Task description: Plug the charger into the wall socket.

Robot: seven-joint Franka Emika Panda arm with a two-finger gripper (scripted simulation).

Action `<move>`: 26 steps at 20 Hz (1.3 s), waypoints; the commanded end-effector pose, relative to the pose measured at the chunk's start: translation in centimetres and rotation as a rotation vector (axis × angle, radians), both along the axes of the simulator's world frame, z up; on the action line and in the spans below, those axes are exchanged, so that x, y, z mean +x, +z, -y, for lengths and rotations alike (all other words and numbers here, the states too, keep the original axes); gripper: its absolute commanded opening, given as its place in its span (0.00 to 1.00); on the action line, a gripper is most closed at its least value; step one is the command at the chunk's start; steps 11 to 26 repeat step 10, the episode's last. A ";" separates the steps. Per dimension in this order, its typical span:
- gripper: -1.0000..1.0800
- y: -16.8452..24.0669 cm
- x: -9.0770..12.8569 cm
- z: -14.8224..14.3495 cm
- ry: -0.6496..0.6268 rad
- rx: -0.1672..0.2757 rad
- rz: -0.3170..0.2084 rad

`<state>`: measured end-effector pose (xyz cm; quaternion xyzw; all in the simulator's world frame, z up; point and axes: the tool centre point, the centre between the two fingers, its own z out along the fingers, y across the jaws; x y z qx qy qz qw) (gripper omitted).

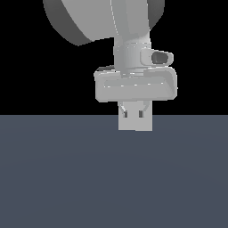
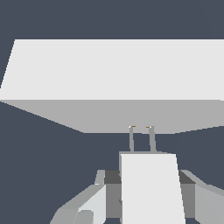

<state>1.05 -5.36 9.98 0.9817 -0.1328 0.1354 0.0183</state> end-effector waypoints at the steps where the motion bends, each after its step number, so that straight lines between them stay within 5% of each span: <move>1: 0.00 0.0 0.8 0.2 0.000 0.000 0.000; 26: 0.00 0.0 1.7 0.5 -0.001 0.000 0.000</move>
